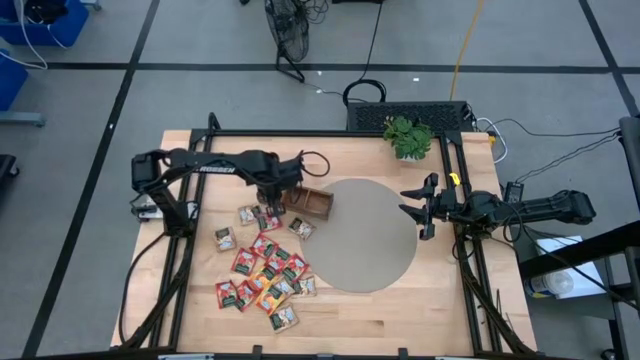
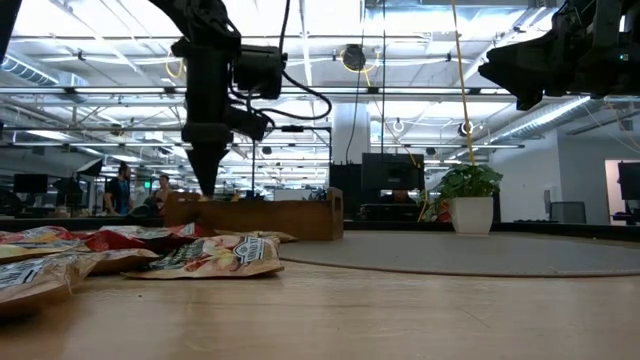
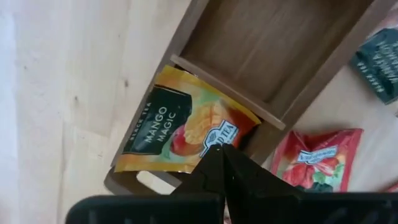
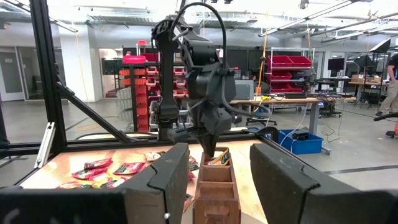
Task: Pick & Place Tea
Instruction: Put the yellow tea bag into the left section of the wooden organizer
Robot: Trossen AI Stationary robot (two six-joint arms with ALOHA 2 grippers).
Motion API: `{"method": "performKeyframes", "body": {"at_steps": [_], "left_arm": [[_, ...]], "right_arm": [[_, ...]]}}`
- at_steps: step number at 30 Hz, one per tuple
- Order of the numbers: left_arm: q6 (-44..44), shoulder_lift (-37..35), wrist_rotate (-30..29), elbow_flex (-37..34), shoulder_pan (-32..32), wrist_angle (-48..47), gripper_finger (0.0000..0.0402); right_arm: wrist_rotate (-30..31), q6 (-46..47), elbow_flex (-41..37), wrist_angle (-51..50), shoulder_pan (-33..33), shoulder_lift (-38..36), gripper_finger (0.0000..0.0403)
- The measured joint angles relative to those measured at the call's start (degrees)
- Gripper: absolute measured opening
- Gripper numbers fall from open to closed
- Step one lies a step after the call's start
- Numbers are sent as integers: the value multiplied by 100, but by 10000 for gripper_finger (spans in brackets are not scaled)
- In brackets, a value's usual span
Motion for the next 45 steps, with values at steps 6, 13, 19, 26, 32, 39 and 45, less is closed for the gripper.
{"method": "performKeyframes", "body": {"at_steps": [6, 13, 19, 26, 32, 39, 45], "left_arm": [[86, 453, 133, -1, 9, 153, 1], [158, 825, 123, 21, 17, 171, 1], [152, 863, -261, 17, -12, 225, 1], [255, 878, -1222, -8, -219, 216, 1], [249, 878, -1604, -8, -367, 249, 1], [117, 876, -1867, -8, -413, 259, 1], [8, 876, -1867, -8, -420, 255, 5]], "right_arm": [[-1, 0, -2, 0, 0, -2, 155], [0, 0, -1, 0, 0, -2, 155], [0, 0, -2, 0, -1, -1, 155], [-1, 0, 0, 0, -2, -2, 155], [0, 0, -1, 0, 0, -1, 155], [-1, 0, -2, 0, 0, -2, 155], [0, 0, -1, 0, -1, -2, 155]]}}
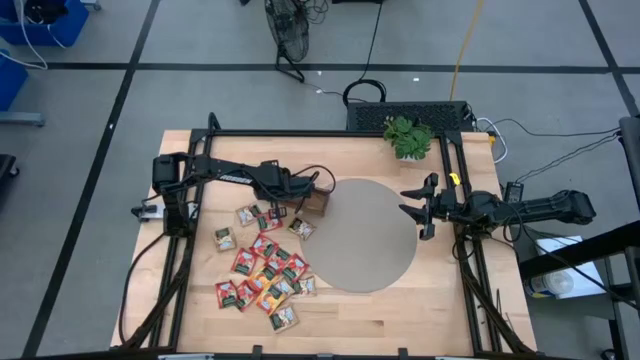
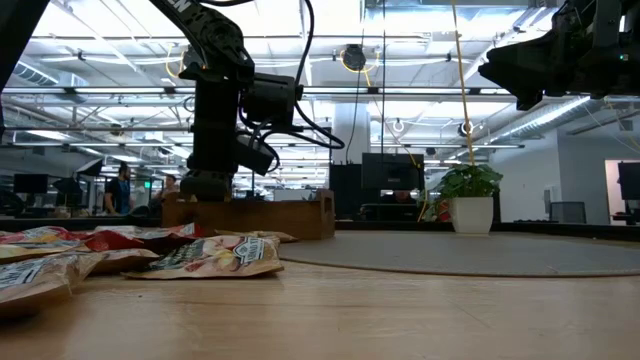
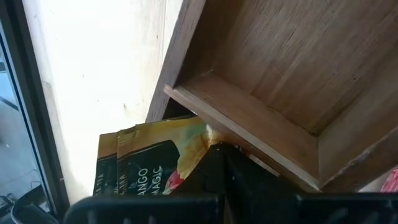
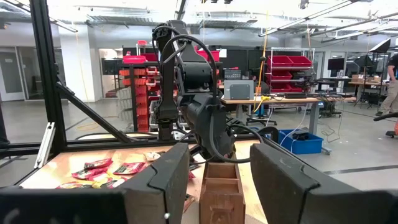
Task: Pick & Place Tea
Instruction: Put the yellow tea bag into the left section of the wooden organizer
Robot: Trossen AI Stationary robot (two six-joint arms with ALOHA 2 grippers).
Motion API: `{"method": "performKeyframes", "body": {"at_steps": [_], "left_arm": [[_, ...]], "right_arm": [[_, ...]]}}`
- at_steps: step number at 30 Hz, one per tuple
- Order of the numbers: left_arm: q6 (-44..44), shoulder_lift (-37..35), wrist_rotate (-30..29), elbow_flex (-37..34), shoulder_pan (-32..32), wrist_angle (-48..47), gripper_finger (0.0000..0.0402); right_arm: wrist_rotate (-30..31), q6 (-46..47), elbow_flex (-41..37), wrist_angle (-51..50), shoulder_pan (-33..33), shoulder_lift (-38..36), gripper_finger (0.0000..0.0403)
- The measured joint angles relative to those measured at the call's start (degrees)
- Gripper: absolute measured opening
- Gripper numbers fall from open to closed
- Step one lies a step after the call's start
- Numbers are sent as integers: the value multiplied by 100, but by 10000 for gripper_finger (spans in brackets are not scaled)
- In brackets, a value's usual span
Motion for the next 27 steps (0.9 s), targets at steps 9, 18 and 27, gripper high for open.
{"method": "performKeyframes", "body": {"at_steps": [9, 18, 27], "left_arm": [[24, -4, -2, 2, -133, -16, 2], [-35, -6, -46, 92, -217, -160, 12], [-509, -10, -9, 1050, -394, -1205, 14]], "right_arm": [[-1, 0, 1, 0, -1, 0, 155], [-1, 0, 1, 0, 1, 0, 155], [-1, 0, 0, 0, 0, 0, 155]]}}
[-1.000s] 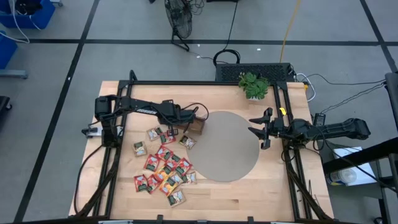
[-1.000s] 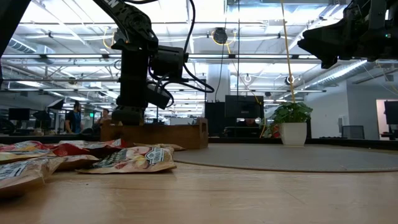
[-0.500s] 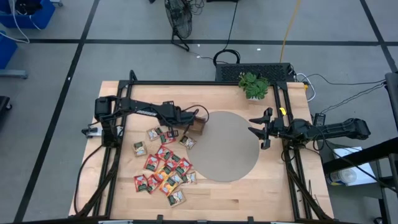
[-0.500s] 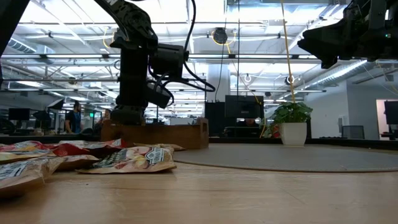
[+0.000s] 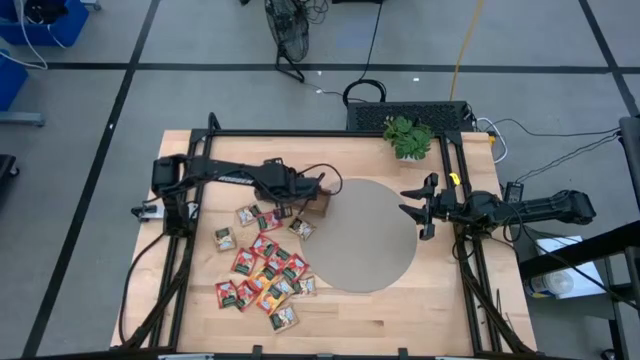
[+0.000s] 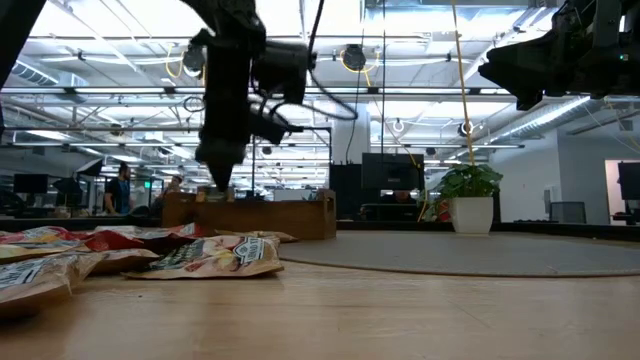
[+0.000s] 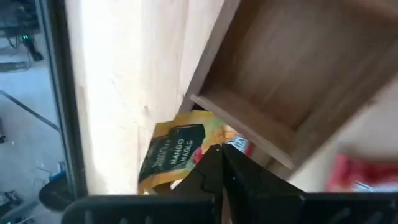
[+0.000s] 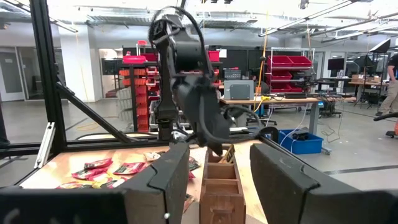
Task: Pick & Place Tea
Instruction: Put the yellow tea bag into the left section of the wooden organizer
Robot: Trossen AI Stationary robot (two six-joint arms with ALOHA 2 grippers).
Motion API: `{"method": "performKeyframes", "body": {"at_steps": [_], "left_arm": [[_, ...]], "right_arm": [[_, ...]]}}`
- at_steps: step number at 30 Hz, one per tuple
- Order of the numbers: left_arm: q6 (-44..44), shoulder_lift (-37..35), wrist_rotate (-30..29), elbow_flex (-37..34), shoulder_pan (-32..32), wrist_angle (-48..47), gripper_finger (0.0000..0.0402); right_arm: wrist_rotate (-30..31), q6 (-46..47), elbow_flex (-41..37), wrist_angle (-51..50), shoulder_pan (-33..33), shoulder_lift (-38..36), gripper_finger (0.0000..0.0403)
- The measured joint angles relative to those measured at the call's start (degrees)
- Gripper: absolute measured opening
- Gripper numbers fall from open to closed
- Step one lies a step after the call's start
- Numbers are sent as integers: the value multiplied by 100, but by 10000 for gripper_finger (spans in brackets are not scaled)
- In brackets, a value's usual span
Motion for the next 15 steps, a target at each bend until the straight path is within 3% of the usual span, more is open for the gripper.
{"method": "performKeyframes", "body": {"at_steps": [3, 9, 15], "left_arm": [[-220, -3, 555, 333, -198, -495, 9], [-1433, -3, 2710, 485, -811, -651, 11], [-2564, -3, 3073, 315, -2060, 569, 90]], "right_arm": [[0, 0, 1, 0, -1, 0, 155], [1, 0, 1, 0, 1, 1, 155], [1, 0, -1, 0, 0, 0, 155]]}}
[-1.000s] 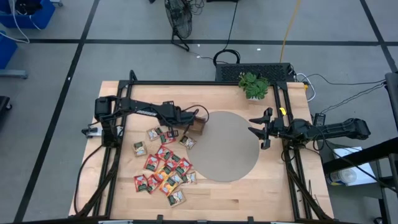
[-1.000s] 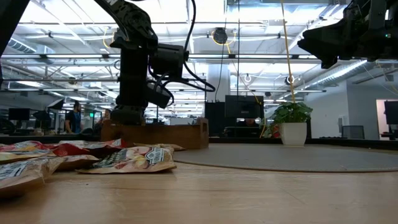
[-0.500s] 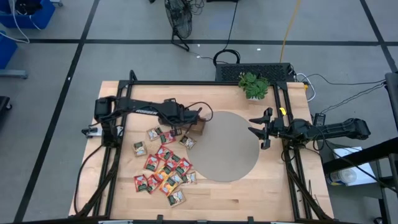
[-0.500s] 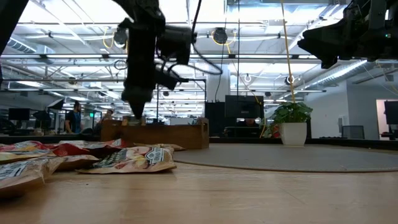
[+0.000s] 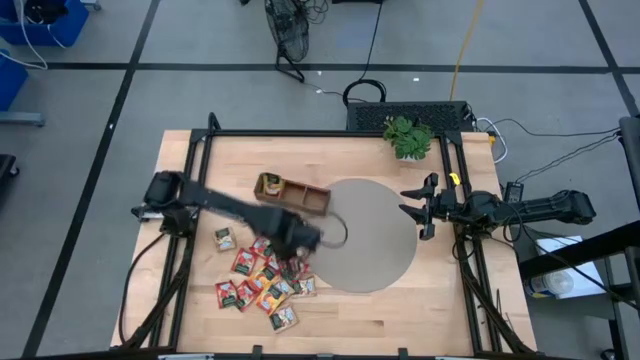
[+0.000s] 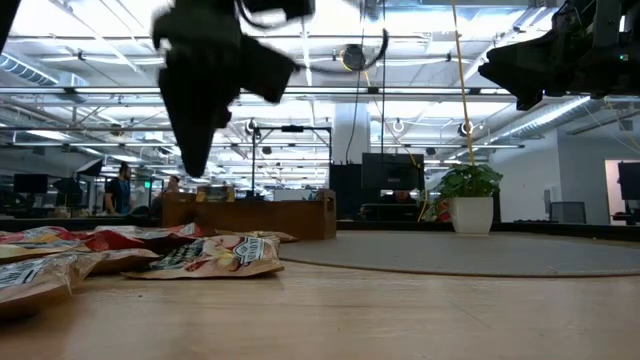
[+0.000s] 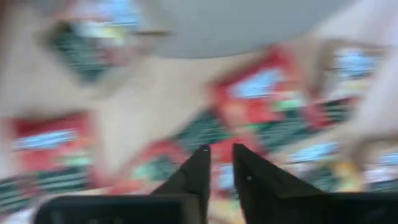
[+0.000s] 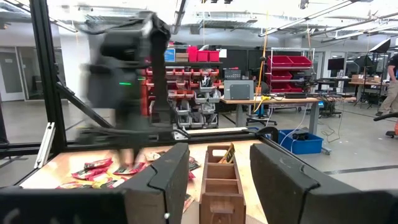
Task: Pick & Place Tea
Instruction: Put the yellow tea bag into the left section of the wooden organizer
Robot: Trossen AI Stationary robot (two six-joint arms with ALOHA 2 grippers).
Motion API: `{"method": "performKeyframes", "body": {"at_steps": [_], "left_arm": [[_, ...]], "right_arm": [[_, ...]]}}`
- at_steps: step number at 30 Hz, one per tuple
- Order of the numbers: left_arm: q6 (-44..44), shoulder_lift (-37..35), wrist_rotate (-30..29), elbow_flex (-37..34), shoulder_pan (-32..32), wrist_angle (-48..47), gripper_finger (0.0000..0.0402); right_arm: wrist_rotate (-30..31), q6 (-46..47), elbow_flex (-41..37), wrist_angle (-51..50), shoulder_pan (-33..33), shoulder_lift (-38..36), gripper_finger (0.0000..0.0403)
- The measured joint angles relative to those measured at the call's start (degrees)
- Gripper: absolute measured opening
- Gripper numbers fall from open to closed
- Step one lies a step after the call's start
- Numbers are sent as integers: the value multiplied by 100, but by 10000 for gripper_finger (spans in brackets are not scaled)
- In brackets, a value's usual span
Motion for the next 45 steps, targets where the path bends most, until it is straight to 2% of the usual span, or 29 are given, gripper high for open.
{"method": "performKeyframes", "body": {"at_steps": [4, 8, 11, 14, 17, 21, 30, 40, 45], "left_arm": [[-1036, 0, 60, -3, -832, 560, 167], [-2259, 0, -81, -3, -1526, 539, 235], [-3029, 0, -348, -6, -1900, 345, 269], [-3428, 0, -673, -8, -2135, 294, 284], [-3712, 0, -918, -8, -2252, 301, 285], [-4215, 106, -962, -8, -2260, 268, 274], [-4617, 714, -64, -14, -2258, 273, 256], [-4596, 1021, 53, -12, -2260, 330, 258], [-4583, 1037, 408, -12, -2253, 337, 237]], "right_arm": [[0, 0, 2, 0, 1, 0, 155], [-1, 0, 2, 0, 0, 0, 155], [-1, 0, 2, 0, 0, 0, 155], [1, 0, 0, 0, 1, 0, 155], [1, 0, 2, 0, 1, 1, 155], [-1, 0, 2, 0, 1, 2, 155], [1, 0, 2, 0, 1, 0, 155], [0, 0, 2, 0, -1, 2, 155], [-1, 0, 2, 0, 1, 0, 155]]}}
